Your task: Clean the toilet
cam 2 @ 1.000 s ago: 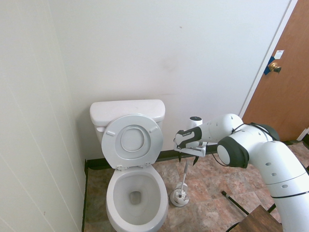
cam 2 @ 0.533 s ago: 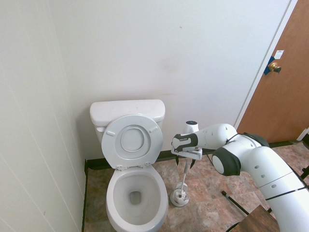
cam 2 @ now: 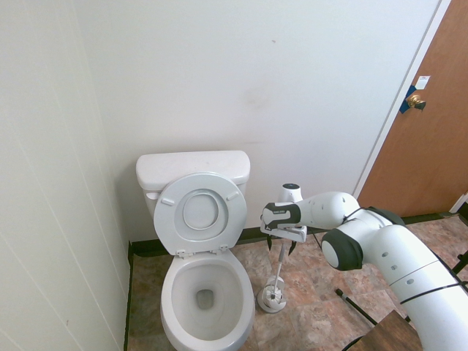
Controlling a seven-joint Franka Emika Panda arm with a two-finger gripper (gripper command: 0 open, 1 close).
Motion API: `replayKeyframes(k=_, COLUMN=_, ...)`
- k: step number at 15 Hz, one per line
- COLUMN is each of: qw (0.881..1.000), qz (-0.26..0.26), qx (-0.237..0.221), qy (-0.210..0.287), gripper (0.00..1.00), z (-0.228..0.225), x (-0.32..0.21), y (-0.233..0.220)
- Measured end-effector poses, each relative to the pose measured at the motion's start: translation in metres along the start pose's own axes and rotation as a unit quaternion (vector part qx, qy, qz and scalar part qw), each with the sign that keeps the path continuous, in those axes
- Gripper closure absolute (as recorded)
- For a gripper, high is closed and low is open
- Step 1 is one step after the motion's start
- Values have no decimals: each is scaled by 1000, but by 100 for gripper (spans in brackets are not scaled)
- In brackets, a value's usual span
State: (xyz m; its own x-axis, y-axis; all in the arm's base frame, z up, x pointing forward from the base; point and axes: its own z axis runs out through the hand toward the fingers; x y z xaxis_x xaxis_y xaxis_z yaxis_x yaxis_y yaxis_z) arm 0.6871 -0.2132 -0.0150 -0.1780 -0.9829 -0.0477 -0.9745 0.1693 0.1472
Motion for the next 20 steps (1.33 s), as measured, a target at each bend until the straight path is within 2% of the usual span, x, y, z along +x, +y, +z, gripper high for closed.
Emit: replayKeyframes(k=20, qw=1000, qz=-4, qx=-3, qy=0, gripper=100, z=6, x=10, y=6)
